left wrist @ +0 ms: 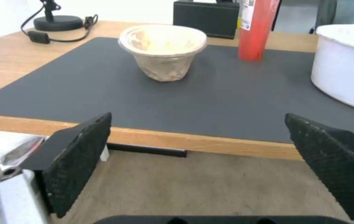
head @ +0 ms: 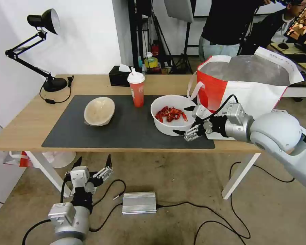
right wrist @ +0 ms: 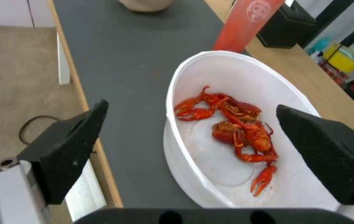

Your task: Pick up the trash from the table and place it into the takeout bag.

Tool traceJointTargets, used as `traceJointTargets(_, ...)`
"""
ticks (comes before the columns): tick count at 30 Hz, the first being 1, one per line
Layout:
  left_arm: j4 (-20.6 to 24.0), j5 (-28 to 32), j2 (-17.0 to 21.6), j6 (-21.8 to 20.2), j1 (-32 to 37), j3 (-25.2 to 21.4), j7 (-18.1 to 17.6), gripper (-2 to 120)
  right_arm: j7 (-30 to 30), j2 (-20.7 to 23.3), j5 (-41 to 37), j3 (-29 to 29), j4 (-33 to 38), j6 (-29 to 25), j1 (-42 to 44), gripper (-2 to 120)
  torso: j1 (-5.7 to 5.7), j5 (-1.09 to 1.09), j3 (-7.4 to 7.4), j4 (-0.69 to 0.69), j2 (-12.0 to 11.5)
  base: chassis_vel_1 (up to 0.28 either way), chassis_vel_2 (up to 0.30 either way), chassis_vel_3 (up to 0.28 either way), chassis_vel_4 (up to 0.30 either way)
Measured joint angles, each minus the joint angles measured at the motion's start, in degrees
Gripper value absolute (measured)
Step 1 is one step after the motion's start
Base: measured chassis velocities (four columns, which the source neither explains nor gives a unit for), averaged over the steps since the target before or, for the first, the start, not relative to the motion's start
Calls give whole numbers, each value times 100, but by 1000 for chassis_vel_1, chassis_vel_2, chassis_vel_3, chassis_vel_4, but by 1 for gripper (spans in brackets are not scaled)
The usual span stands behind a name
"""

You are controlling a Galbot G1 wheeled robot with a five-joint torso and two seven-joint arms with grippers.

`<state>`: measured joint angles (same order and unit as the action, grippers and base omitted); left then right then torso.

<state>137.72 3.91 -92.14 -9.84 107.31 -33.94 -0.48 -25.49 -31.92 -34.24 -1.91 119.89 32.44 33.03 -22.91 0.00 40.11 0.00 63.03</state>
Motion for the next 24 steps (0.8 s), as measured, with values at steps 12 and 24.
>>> traceJointTargets(12,-39,54,0,-85,-20,-6,0,101,-40,171,70,-304,34,108,-438,100,0,0,0,0,0,0,0,0,0)
traceJointTargets(24,-83,195,0,-223,-20,-97,-6,100,9,126,27,-705,105,303,-916,100,0,0,0,0,0,0,0,0,0)
